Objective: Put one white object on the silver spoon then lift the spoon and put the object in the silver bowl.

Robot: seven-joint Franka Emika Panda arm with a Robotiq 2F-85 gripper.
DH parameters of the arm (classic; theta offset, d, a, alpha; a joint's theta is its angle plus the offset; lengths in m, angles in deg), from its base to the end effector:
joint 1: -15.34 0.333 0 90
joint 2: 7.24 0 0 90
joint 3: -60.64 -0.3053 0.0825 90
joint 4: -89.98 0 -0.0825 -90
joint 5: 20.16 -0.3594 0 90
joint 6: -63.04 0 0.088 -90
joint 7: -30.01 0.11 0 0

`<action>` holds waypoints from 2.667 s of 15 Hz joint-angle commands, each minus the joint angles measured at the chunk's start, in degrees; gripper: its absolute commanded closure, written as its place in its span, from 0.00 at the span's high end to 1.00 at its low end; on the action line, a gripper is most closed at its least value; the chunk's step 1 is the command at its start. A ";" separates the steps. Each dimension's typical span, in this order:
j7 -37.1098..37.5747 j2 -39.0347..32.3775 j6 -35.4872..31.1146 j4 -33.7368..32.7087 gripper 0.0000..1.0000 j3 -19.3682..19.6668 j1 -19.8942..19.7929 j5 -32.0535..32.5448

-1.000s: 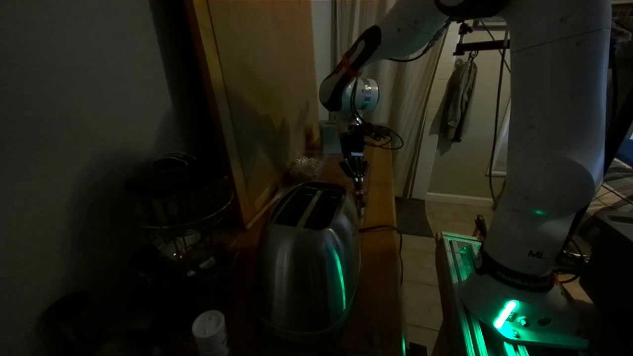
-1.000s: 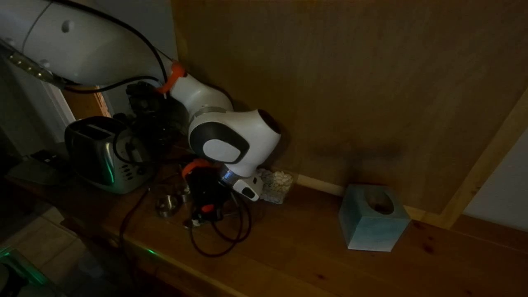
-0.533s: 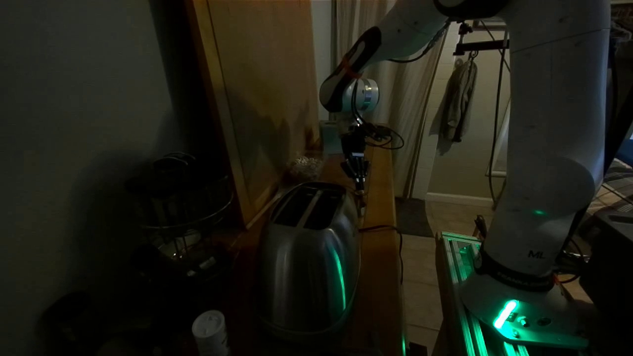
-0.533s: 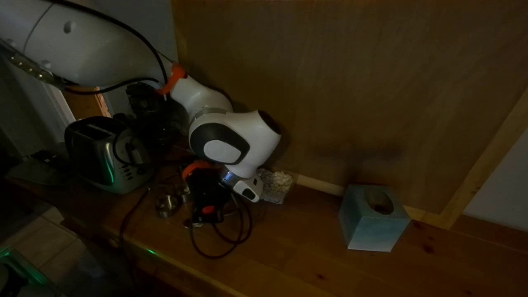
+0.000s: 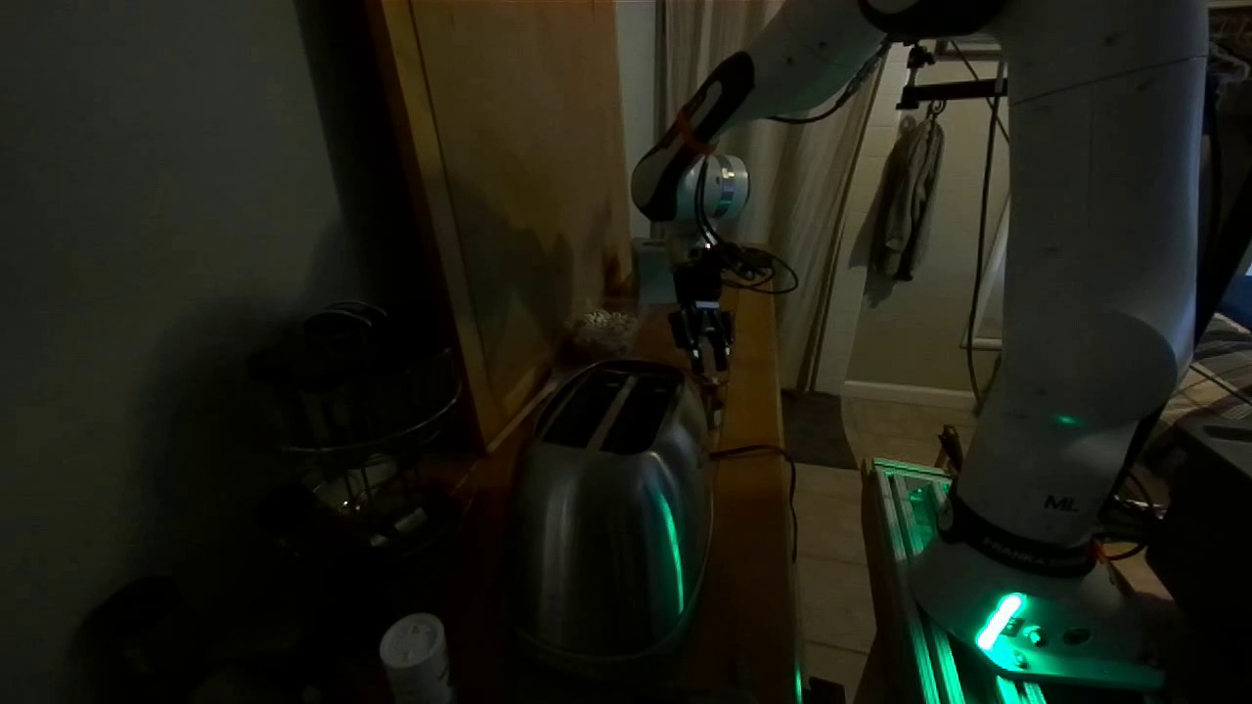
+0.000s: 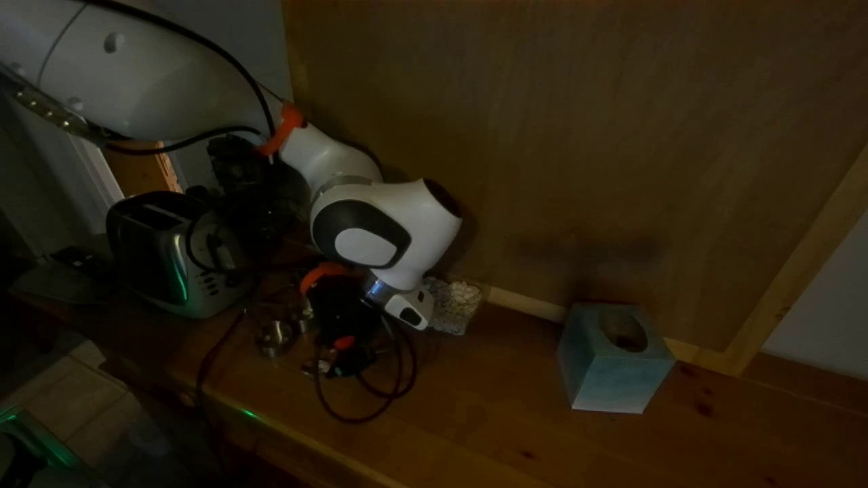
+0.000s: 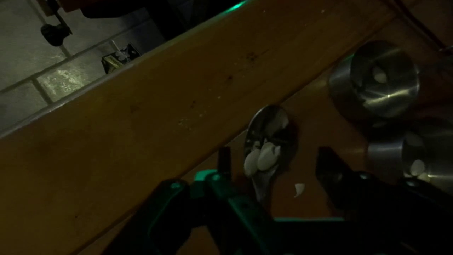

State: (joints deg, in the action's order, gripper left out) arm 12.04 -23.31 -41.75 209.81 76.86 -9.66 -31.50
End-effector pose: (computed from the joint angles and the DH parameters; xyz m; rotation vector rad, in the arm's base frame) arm 0.3821 -0.3125 0.2685 -2.6499 0.7033 0.5765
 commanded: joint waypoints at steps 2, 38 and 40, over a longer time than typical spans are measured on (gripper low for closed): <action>1.07 0.70 -7.61 0.99 0.99 0.21 0.96 -0.06; 6.45 0.76 -14.06 2.24 0.02 0.43 2.51 3.39; 6.97 1.50 -13.63 2.10 0.02 0.18 3.03 3.38</action>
State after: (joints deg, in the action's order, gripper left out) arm 17.01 -23.22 -55.32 211.53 77.31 -7.69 -28.48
